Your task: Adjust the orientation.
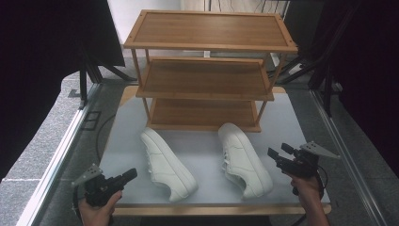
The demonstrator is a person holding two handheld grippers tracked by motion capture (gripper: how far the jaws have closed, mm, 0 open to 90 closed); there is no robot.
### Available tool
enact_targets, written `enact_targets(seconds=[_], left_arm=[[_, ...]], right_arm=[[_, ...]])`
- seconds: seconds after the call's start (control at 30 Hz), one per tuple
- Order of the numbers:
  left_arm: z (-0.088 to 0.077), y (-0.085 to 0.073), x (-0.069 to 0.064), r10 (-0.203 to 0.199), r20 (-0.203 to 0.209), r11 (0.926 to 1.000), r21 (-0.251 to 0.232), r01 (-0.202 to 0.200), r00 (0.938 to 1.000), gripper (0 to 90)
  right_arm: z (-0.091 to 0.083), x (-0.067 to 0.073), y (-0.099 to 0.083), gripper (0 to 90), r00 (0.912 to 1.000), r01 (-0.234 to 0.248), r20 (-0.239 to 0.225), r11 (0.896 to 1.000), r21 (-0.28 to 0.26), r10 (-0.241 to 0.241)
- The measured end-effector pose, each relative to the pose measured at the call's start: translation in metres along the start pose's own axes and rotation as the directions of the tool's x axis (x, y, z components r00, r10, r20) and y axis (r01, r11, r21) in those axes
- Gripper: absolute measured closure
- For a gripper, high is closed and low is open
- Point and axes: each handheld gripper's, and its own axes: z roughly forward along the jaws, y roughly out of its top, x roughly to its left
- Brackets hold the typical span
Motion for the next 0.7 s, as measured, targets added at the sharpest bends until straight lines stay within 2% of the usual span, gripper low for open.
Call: enact_targets(seconds=[0.1,0.13,0.17,0.23,0.3,0.4,0.7], left_arm=[[0.004,-0.009,-0.005,-0.003,0.016,0.9998,0.022,0.003,0.9999,90.0],[0.014,-0.017,-0.012,0.012,0.032,0.9981,0.060,-0.014,0.9994,90.0],[0.014,-0.017,-0.012,0.012,0.032,0.9981,0.060,-0.014,0.9994,90.0],[0.025,-0.024,-0.017,0.025,0.053,0.9936,0.108,-0.031,0.9983,90.0],[0.033,-0.029,-0.019,0.016,0.068,0.9914,0.129,-0.025,0.9976,90.0],[0.041,-0.031,-0.021,0.002,0.080,0.9904,0.138,-0.013,0.9968,90.0],[0.058,-0.029,-0.027,0.016,0.091,0.9848,0.171,-0.031,0.9958,90.0]], right_arm=[[0.000,0.000,0.001,31.7,1.0000,-0.007,0.003,1.000,-0.003,0.007],[0.000,-0.001,0.001,32.1,0.9999,-0.014,0.003,1.000,-0.004,0.014],[0.001,-0.001,0.001,32.2,0.9998,-0.017,0.002,1.000,-0.006,0.017],[0.001,-0.001,0.001,32.2,0.9998,-0.017,0.002,1.000,-0.002,0.017],[0.001,-0.001,0.000,32.3,0.9999,-0.017,0.002,1.000,0.005,0.017],[0.001,-0.002,-0.001,32.3,0.9998,-0.018,0.001,1.000,0.005,0.018],[0.001,-0.002,-0.001,32.4,0.9998,-0.021,0.000,1.000,0.008,0.021]])
